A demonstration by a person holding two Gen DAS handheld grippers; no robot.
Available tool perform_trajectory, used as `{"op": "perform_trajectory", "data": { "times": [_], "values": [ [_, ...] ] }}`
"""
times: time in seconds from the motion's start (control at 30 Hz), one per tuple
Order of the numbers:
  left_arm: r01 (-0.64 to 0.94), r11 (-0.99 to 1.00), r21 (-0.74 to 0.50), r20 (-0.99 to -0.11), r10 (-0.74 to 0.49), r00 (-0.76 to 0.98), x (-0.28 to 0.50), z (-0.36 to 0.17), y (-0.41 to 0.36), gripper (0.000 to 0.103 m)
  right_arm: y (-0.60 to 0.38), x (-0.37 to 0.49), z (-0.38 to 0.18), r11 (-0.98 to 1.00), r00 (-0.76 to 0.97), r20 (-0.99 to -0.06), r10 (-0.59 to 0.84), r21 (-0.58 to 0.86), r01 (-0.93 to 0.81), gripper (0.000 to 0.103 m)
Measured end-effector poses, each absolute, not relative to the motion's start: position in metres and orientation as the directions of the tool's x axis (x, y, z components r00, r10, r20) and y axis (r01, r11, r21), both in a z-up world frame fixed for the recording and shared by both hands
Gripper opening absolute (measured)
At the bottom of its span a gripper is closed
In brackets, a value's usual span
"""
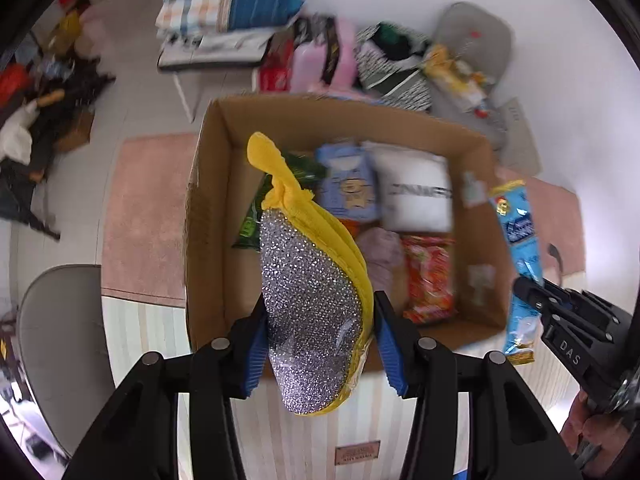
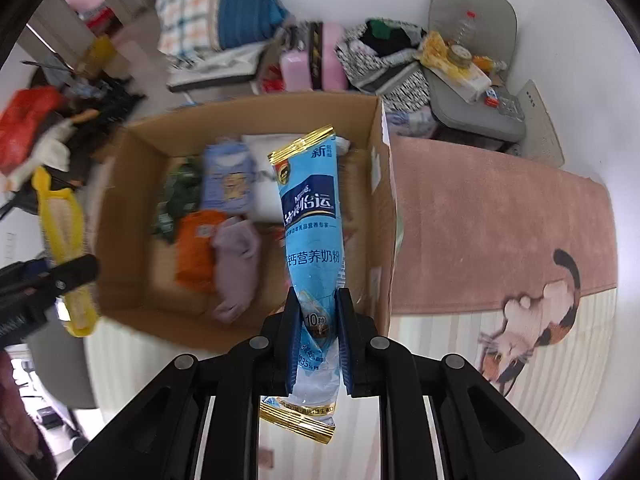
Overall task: Organize soft objects
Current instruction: 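Lower the tube and sponge into the box and open both tools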
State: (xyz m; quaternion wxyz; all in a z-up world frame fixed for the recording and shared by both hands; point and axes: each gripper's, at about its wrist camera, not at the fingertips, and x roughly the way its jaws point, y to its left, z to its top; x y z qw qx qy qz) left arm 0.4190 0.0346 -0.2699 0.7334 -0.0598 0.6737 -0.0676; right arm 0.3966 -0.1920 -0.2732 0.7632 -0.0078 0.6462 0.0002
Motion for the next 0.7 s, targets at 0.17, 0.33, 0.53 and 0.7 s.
{"op": "perform_trajectory", "data": {
  "times": [0.17, 0.33, 0.53, 0.7],
  "values": [
    [-0.022, 0.987, -0.160, -0.987, -0.160, 0.006, 0.444, -0.311, 0.042, 0.045, -0.187, 0.428, -0.315, 0.995, 0.124, -0.987, -0.101, -0.102, -0.005, 0.017],
    [-0.037, 0.990, -0.134, -0.989, -0.136, -0.049, 0.455, -0.335, 0.045, 0.048, -0.187, 0.450, -0.349, 0.987, 0.082, -0.984, -0.161, -0.162, -0.007, 0.018],
    [-0.007, 0.998, -0.068, -0.997, -0.068, -0.042, 0.460, -0.339, 0.039, 0.049, -0.187, 0.454, -0.351, 0.983, 0.071, -0.980, -0.184, -0.184, 0.008, 0.026],
    [-0.013, 0.997, -0.082, -0.996, -0.082, -0.016, 0.457, -0.328, 0.039, 0.055, -0.189, 0.452, -0.337, 0.987, 0.081, -0.984, -0.162, -0.162, 0.002, 0.039]
  ]
}}
